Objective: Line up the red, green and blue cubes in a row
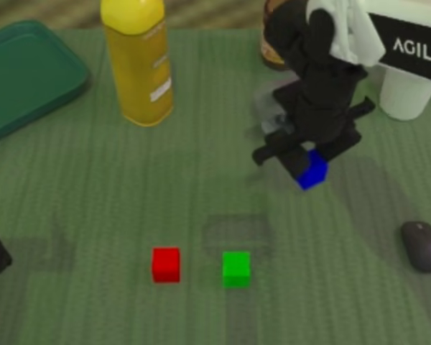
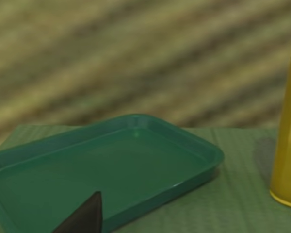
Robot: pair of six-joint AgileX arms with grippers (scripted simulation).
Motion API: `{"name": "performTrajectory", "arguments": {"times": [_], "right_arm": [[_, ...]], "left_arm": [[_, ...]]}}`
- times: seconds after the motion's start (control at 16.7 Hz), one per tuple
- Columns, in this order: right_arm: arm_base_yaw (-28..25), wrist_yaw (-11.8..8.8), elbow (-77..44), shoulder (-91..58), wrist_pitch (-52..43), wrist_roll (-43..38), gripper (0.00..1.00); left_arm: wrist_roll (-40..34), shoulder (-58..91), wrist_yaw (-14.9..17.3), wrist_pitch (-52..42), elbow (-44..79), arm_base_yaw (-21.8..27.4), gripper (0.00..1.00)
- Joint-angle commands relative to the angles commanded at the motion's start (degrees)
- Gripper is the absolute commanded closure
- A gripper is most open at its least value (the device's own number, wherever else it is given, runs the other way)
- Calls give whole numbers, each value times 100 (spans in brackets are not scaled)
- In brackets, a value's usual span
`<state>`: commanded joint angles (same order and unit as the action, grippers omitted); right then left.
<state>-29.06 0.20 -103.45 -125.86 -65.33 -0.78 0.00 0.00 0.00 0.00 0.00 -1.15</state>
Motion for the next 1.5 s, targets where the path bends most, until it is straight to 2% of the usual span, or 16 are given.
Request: {"name": "performTrajectory", "arguments": {"times": [0.42,0.66,1.08,1.26,1.5], "right_arm": [[-37,5,129,97,19,-222,100],[-317,37,737,586,105,-1189,100],[-887,107,2131,1714,319,-3416,100],[-1005,125,2430,1994,391,-3822,100],[-979,118,2426,1982,385,-3837,100]], "left_arm": [[0,0,0,0,0,0,0],[0,0,0,0,0,0,0],[0,0,0,0,0,0,0],[0,0,0,0,0,0,0],[0,0,0,0,0,0,0]]}}
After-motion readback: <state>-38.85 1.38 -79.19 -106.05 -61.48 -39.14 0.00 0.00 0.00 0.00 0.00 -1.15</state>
